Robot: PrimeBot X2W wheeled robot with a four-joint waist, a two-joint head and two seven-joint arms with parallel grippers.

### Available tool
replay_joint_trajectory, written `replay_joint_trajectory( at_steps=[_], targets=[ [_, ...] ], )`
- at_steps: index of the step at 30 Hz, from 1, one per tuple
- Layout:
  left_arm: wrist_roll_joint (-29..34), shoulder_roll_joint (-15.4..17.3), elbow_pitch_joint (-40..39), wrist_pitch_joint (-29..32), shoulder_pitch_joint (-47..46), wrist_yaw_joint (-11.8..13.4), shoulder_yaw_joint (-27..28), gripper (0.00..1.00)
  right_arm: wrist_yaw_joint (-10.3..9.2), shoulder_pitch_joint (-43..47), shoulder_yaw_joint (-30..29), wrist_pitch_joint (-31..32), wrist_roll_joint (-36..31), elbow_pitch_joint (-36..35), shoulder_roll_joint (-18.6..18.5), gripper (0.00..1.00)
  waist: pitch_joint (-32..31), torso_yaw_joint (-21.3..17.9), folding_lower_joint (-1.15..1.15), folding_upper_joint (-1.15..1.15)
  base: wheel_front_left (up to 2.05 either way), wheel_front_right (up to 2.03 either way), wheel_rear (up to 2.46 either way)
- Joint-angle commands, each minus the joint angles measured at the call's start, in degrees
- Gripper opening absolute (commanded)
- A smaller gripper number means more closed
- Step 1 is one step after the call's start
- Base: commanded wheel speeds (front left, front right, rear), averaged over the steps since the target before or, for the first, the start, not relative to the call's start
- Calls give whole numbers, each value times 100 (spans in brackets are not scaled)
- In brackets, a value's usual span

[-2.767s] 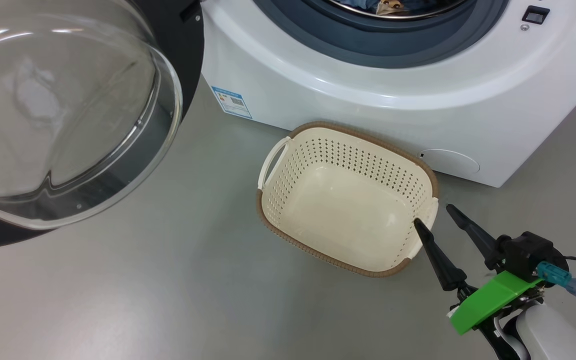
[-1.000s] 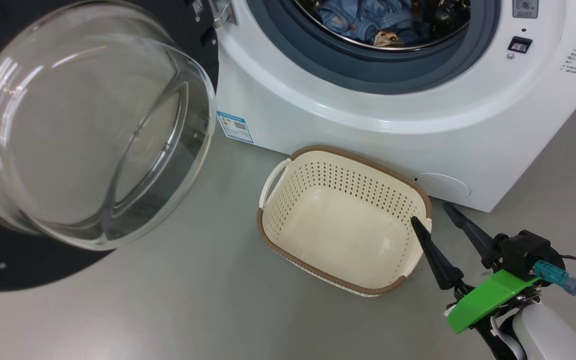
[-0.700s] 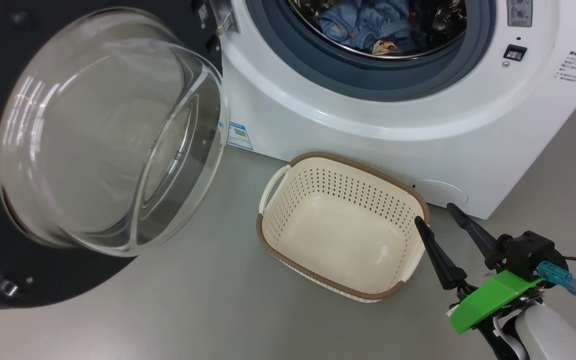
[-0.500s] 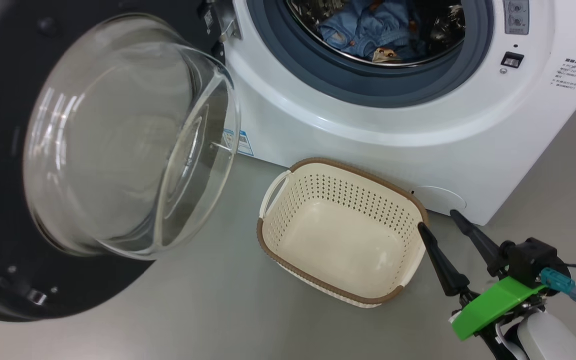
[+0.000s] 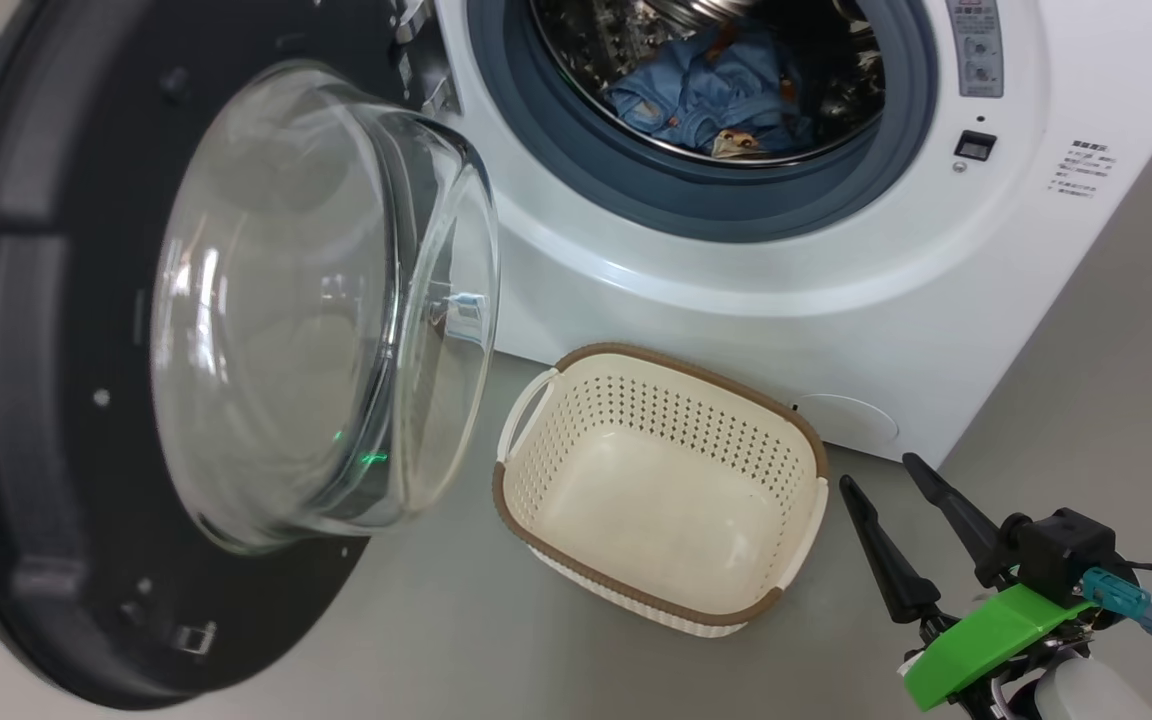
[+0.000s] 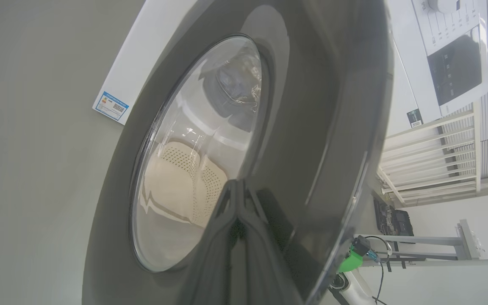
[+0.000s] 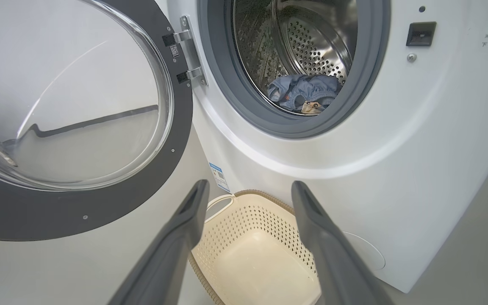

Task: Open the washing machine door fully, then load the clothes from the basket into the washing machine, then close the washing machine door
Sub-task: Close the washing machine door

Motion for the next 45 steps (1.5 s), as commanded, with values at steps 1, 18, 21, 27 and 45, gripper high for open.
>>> replay_joint_trajectory(
  at_steps=[1, 18, 21, 27, 45],
  targets=[
    [-16, 251, -230, 74, -54, -19, 203, 0, 9, 53, 57, -27, -57, -155, -23, 100, -37, -47, 0, 0, 0, 0, 0],
    [41, -479, -1261, 369, -2, -19, 87, 0, 9, 254, -224, -27, -93, -269, 111, 100, -109, -693, 0, 0, 0, 0, 0],
    [106, -599, -1371, 357, -15, -19, 43, 0, 9, 240, -260, -27, -104, -289, 139, 100, -74, -828, 0, 0, 0, 0, 0],
    [232, -849, -1464, 274, -98, -19, -42, 0, 9, 201, -328, -27, -135, -324, 216, 100, 2, -1117, 0, 0, 0, 0, 0],
    [598, -1141, -1222, -205, -400, -19, -13, 0, 9, 172, -493, -27, -209, -429, 422, 100, 184, -2210, 0, 0, 0, 0, 0]
  ],
)
